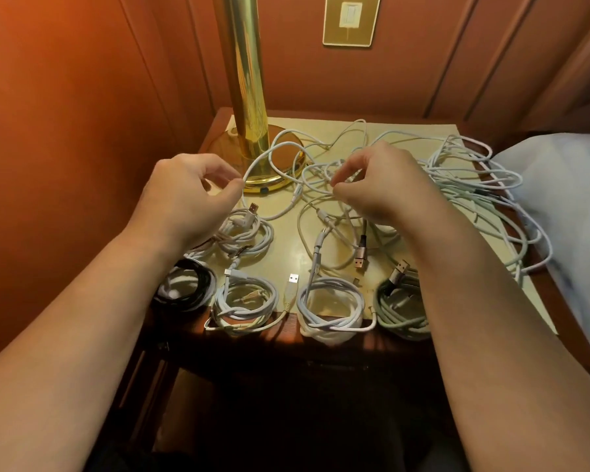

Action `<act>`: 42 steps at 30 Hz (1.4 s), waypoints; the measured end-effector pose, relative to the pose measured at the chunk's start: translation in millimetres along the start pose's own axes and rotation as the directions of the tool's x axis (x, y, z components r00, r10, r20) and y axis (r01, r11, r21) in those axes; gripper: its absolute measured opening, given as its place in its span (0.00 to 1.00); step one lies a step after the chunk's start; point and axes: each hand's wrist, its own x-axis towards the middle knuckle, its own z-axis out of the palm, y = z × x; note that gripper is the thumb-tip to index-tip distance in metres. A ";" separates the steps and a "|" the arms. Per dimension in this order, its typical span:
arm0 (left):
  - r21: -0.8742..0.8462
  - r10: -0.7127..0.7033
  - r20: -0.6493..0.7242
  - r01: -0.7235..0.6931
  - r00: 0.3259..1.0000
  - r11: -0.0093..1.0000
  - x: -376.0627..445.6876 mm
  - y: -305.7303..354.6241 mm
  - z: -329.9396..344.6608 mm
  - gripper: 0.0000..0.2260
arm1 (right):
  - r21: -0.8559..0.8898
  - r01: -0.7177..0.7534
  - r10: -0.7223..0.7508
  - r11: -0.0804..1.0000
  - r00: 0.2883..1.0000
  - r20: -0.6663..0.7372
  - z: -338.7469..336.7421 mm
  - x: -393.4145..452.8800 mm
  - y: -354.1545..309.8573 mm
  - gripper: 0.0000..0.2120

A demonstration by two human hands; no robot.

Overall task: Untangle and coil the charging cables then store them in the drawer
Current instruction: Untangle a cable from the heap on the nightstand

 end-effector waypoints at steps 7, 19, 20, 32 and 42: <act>0.215 0.190 0.139 -0.217 0.972 0.952 -0.7 30.5 28.4 0.07 | -0.191 0.041 -0.013 0.981 0.989 0.145 -1.1 -17.9 9.6 0.07; 0.237 0.083 0.313 -0.162 0.946 0.958 7.4 58.4 63.8 0.14 | -0.245 0.136 -0.092 0.960 0.979 0.184 19.5 -14.0 23.3 0.03; 0.231 0.079 0.302 -0.153 0.950 0.961 8.5 58.8 63.6 0.14 | -0.230 0.137 -0.099 0.963 0.980 0.172 20.0 -13.5 25.0 0.02; -0.115 0.066 0.284 -0.035 0.956 0.993 12.7 60.7 61.4 0.12 | -0.056 0.225 -0.231 0.973 0.965 -0.123 20.8 -8.3 36.4 0.02; -0.489 0.022 0.210 0.085 0.977 0.868 11.3 73.9 57.1 0.10 | -0.106 0.046 -0.057 0.993 0.993 -0.100 15.5 -8.3 34.8 0.08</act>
